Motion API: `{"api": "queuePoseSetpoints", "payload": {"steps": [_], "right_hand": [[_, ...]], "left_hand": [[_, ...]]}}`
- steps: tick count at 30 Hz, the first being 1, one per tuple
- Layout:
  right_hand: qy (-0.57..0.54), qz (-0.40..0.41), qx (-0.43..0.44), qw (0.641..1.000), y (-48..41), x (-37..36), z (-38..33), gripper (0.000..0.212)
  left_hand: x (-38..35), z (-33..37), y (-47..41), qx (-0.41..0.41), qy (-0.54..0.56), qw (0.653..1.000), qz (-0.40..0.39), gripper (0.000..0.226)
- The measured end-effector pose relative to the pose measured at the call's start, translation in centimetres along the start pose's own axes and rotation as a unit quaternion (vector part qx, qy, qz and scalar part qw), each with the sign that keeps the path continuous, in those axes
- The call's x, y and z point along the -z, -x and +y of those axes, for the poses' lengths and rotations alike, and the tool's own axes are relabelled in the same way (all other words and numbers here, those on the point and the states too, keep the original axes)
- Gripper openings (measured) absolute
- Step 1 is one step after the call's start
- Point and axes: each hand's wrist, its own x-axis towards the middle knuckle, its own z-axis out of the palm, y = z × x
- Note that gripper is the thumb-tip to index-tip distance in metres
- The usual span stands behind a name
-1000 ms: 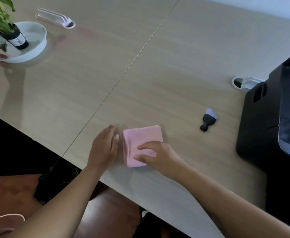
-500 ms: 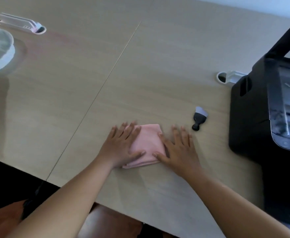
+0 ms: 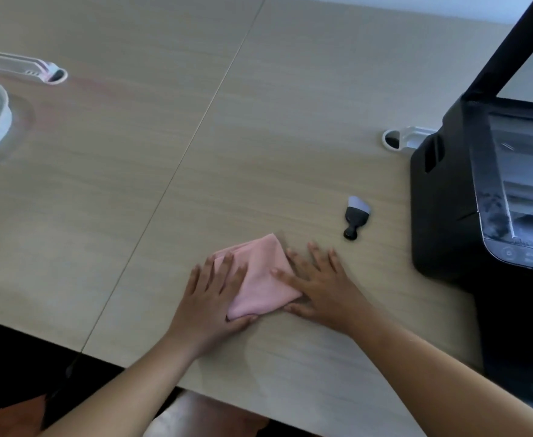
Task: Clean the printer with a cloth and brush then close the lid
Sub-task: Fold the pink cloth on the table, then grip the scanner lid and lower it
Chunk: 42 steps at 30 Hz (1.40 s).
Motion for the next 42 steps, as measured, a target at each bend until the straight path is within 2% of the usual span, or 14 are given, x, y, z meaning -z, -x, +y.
{"api": "queuePoseSetpoints", "payload": {"steps": [3,7,11,16,19,23,28,35,42], "right_hand": [[0.031,0.033,-0.014,0.999,-0.8,-0.1,0.3,0.064],[0.019,0.062,-0.116,0.991,-3.0,0.7,0.8,0.060],[0.005,0.045,-0.204,0.978,-4.5,1.5,0.8,0.060],[-0.024,0.023,-0.160,0.987,-3.1,2.4,1.1,0.070],[-0.047,0.035,-0.145,0.988,-0.6,4.1,1.6,0.067],[-0.074,0.125,-0.189,0.971,6.0,5.1,3.6,0.046],[-0.026,0.157,-0.241,0.957,16.3,5.5,7.5,0.028],[0.008,0.249,-0.257,0.934,28.1,9.6,15.1,0.029],[0.024,0.328,-0.286,0.900,31.8,21.0,23.6,0.030]], "left_hand": [[0.8,-1.0,-2.2,-0.023,-0.014,0.999,0.021,0.093],[3.1,-2.6,-8.1,-0.038,-0.022,0.999,0.025,0.091],[4.8,-2.3,-12.4,-0.061,-0.038,0.997,-0.014,0.098],[4.6,-1.6,-10.3,-0.045,-0.058,0.997,-0.022,0.102],[4.8,0.5,-8.5,-0.072,-0.074,0.995,0.015,0.097],[5.1,6.3,-6.6,-0.161,-0.078,0.983,0.039,0.094],[6.1,15.8,-5.7,-0.159,-0.042,0.986,0.039,0.096],[10.7,27.1,-6.7,-0.151,0.008,0.981,0.120,0.098],[20.6,34.3,-10.6,-0.122,-0.015,0.970,0.211,0.097]]}}
